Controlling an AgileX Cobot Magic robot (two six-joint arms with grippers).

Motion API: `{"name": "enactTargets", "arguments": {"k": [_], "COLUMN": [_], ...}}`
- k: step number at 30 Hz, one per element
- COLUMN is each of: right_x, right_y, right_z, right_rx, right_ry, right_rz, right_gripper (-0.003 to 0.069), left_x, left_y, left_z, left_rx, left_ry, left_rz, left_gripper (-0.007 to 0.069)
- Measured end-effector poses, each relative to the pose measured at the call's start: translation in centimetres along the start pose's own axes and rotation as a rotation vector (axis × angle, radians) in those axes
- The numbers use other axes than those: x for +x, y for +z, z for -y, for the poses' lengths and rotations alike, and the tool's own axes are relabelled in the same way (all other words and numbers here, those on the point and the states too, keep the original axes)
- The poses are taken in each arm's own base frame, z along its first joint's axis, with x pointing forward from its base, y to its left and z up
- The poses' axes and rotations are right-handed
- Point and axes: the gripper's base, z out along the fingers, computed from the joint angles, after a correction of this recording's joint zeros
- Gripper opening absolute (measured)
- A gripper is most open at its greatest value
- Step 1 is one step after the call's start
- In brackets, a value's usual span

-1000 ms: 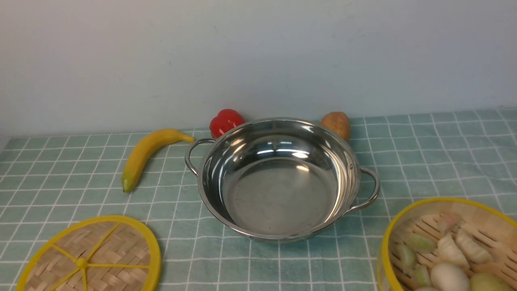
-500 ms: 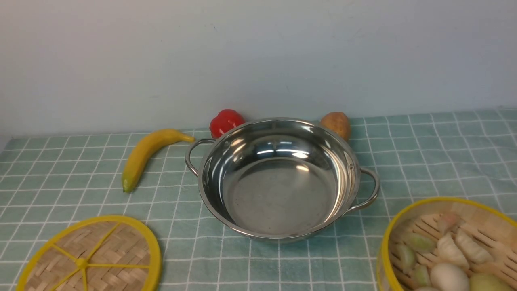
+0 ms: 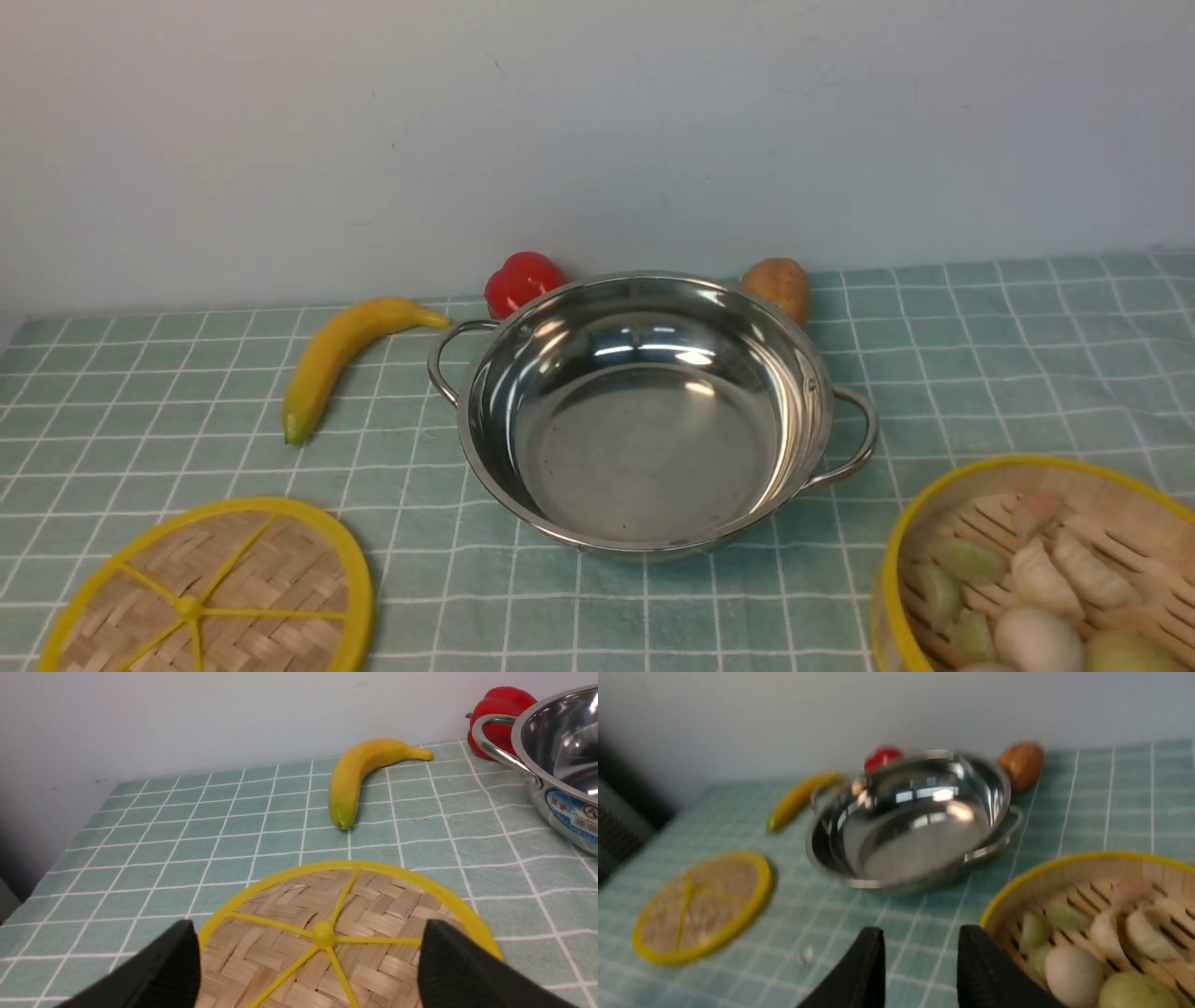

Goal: Place the steamer in the pot on the blue tablecloth, and put the lid on the steamer.
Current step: 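Reach for and grasp the rim of the bamboo steamer holding the buns with the right gripper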

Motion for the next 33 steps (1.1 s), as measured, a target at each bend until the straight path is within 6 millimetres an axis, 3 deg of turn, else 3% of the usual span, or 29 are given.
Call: {"name": "enactTargets", "arguments": {"k": [8,10,12,18,21,28,33], "right_x": [-5.1,-5.5,-6.2,-5.2,-4.8,-2.7,-2.0], "right_y": [5.4,6.1,8.3,12.7,13.6,16.5,17.5], "right_z": [2.9,3.5,5.1,6.3,6.2,3.7,3.3], "right_rx": [0.067,0.075,0.102,0.073,0.058,-0.075,-0.079], "right_ry": [-0.232,-0.259,-0.309,-0.453,-0.504,-0.690,-0.751], "right_rz": [-0.299,-0.337,-0.451,-0.709,-0.766,-0.917,-0.976], "right_gripper": [0.0240,0.0240,0.0240,0.0240,0.0240,0.0240,0.0240], "left_x": [0.0,0.0,0.0,0.0,0.0,0.0,0.0], "left_y": [0.0,0.0,0.0,0.0,0.0,0.0,0.0], "left_z": [0.0,0.0,0.0,0.0,0.0,0.0,0.0], "left_rx": [0.000,0.000,0.000,0.000,0.000,0.000,0.000], "left_ry": [0.000,0.000,0.000,0.000,0.000,0.000,0.000], "left_rz": [0.000,0.000,0.000,0.000,0.000,0.000,0.000], "left_gripper": [0.0578,0.0578,0.0578,0.0578,0.0578,0.0578,0.0578]}}
